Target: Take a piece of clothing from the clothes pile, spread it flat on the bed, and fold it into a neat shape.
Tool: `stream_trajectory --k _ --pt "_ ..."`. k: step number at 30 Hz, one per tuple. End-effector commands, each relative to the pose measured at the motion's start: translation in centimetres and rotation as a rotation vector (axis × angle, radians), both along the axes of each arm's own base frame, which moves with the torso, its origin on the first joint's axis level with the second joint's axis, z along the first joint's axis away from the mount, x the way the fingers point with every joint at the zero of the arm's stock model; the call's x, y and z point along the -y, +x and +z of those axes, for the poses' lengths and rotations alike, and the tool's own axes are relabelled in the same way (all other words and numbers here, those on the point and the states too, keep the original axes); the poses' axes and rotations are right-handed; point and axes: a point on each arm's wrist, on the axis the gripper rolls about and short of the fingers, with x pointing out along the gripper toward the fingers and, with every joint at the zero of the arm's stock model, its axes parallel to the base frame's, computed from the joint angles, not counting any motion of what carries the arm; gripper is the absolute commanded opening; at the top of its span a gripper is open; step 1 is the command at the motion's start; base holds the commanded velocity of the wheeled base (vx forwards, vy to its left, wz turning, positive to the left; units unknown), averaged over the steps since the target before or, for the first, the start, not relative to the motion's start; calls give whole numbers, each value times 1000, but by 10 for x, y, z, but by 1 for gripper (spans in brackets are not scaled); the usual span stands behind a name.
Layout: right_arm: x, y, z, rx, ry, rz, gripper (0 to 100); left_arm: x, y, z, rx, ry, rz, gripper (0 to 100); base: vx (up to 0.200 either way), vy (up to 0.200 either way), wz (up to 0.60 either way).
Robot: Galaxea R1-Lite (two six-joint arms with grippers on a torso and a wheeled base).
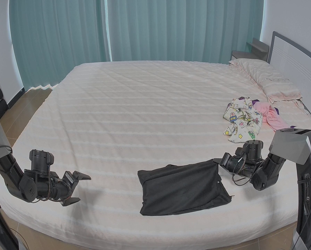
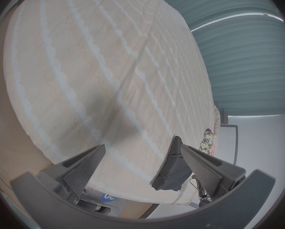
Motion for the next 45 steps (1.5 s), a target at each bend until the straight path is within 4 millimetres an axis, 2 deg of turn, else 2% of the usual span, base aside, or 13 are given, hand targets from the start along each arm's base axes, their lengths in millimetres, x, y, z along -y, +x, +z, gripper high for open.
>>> stream_trajectory --k 1,7,8,12,15,18,22,29,34,39,45 --pt "5 0 -3 -9 -3 -13 0 0 0 0 -1 0 0 100 0 0 0" --pt "6 0 -2 -8 -6 -21 0 0 0 0 -1 0 0 100 0 0 0" --pt "6 0 -3 -12 -8 -20 100 0 0 0 -1 0 0 100 0 0 0" --pt "5 -1 -4 -26 -10 -14 100 0 0 0 -1 0 0 100 0 0 0" --pt "4 -3 2 -10 -6 -12 100 0 0 0 -1 0 0 100 0 0 0" --pt "6 -9 26 30 3 -16 100 0 1 0 1 0 0 100 0 0 0" --pt "5 -33 46 18 4 4 100 0 1 0 1 0 0 100 0 0 0" --pt "3 -85 28 -114 3 104 100 0 1 -2 -4 0 0 100 0 0 0" --pt "4 -102 12 -90 -45 193 100 0 1 -1 -2 0 -1 100 -80 0 0" --pt "3 -104 -1 -103 -84 223 100 0 0 -2 -5 2 -1 100 -160 0 0" --pt "3 -90 -9 -73 -83 216 100 1 0 -2 -5 5 -2 100 0 0 0"
